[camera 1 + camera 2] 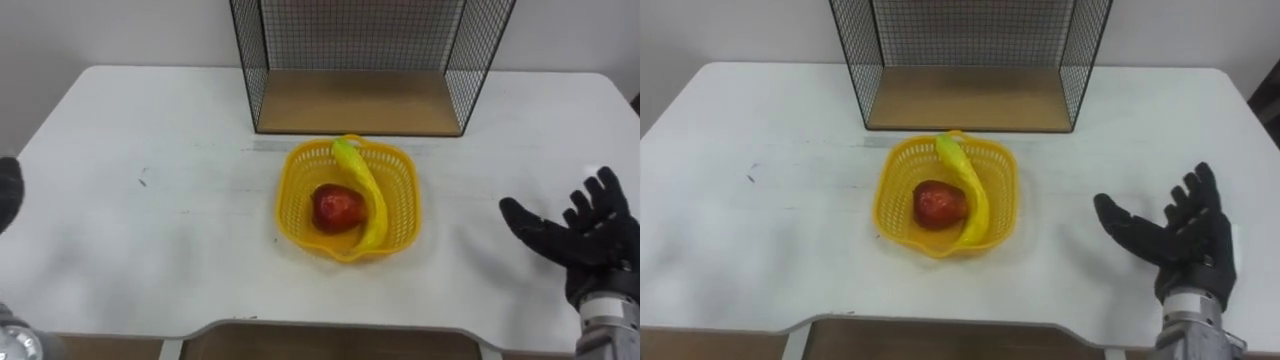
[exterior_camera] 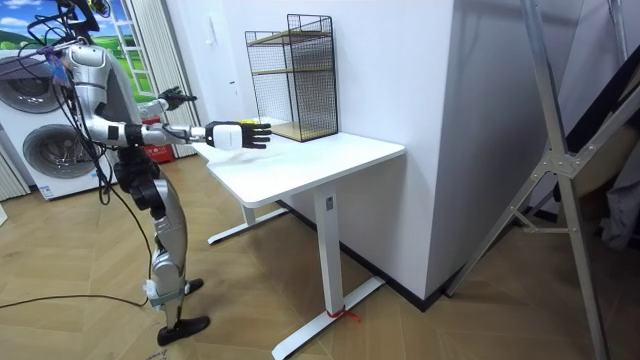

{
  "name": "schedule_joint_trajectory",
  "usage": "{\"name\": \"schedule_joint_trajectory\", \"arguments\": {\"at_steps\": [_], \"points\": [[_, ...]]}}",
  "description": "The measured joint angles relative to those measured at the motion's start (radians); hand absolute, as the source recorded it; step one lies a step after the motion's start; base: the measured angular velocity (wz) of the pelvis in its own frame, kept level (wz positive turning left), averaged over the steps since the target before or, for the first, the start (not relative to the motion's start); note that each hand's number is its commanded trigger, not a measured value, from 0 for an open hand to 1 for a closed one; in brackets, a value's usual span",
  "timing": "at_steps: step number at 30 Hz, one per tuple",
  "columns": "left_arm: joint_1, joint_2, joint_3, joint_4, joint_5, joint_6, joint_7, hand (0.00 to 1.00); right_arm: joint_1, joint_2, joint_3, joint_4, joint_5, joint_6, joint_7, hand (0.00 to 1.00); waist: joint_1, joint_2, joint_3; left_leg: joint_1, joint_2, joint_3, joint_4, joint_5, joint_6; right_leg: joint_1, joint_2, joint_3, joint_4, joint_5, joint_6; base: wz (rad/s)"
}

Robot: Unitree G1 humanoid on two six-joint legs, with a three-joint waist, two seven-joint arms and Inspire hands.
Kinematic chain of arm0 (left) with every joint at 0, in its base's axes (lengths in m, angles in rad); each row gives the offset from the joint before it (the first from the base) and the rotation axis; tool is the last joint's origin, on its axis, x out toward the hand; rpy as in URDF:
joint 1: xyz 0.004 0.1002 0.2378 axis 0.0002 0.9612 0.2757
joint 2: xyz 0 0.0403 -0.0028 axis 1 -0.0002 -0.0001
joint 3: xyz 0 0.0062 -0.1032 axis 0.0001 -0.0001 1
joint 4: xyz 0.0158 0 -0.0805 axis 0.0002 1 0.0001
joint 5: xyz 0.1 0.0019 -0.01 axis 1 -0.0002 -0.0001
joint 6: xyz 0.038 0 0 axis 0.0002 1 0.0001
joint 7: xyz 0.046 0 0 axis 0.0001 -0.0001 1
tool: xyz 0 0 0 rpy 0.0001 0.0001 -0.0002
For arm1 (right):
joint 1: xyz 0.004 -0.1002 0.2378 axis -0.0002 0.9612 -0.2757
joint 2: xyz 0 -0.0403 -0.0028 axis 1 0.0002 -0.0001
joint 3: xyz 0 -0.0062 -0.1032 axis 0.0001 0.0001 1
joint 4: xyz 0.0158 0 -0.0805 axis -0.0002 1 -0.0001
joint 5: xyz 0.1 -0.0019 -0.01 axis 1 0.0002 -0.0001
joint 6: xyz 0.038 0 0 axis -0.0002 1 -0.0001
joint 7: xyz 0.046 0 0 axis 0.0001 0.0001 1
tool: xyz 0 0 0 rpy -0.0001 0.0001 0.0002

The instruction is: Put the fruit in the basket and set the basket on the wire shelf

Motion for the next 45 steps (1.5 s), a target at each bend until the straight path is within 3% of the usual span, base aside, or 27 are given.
{"name": "schedule_joint_trajectory", "arguments": {"at_steps": [6, 10, 17, 25, 30, 45], "points": [[-0.022, -0.012, -0.132, 0.012, -0.078, 0.000, -0.161, 0.00, -0.017, 0.008, 0.038, 0.000, 0.023, 0.000, 0.076, 0.00, -0.005, 0.001, -0.0006, 0.000, 0.001, 0.001, 0.002, 0.000, 0.000, -0.004, 0.000, 0.003, 0.003, 0.000, 0.000, 0.00], [-0.056, -0.013, -0.169, 0.099, -0.078, -0.001, -0.250, 0.00, -0.036, 0.015, 0.051, 0.018, 0.009, -0.005, 0.097, 0.00, -0.013, 0.000, -0.0002, 0.005, 0.003, 0.008, 0.002, 0.000, 0.000, -0.002, 0.001, 0.009, 0.011, 0.000, 0.000, -0.04], [-0.059, -0.018, -0.228, 0.170, -0.118, 0.003, -0.386, 0.00, -0.057, 0.029, 0.116, 0.024, 0.004, -0.005, 0.170, 0.00, -0.029, -0.012, 0.0037, 0.005, 0.005, 0.024, 0.008, 0.000, 0.001, -0.003, 0.002, 0.030, 0.013, 0.005, 0.001, -0.06], [-0.068, -0.022, -0.273, 0.226, -0.191, 0.007, -0.452, 0.00, -0.071, 0.031, 0.150, 0.066, 0.070, -0.005, 0.205, 0.00, -0.027, -0.010, 0.0021, 0.009, 0.006, 0.031, 0.001, -0.001, 0.002, -0.012, 0.003, 0.034, 0.014, 0.007, 0.001, -0.02], [-0.068, -0.022, -0.321, 0.260, -0.236, 0.050, -0.479, 0.00, -0.077, 0.032, 0.204, 0.110, 0.132, -0.003, 0.242, 0.00, -0.026, -0.006, -0.0018, 0.001, 0.008, 0.043, 0.001, -0.001, 0.002, -0.027, 0.003, 0.040, 0.019, 0.007, 0.001, -0.06], [-0.076, -0.024, -0.341, 0.306, -0.379, 0.054, -0.511, 0.00, -0.110, 0.049, 0.234, 0.125, 0.320, -0.003, 0.267, 0.00, -0.027, -0.002, 0.0008, -0.013, 0.019, 0.051, 0.016, -0.001, 0.001, -0.035, 0.010, 0.043, 0.031, 0.013, -0.005, -0.02]]}}
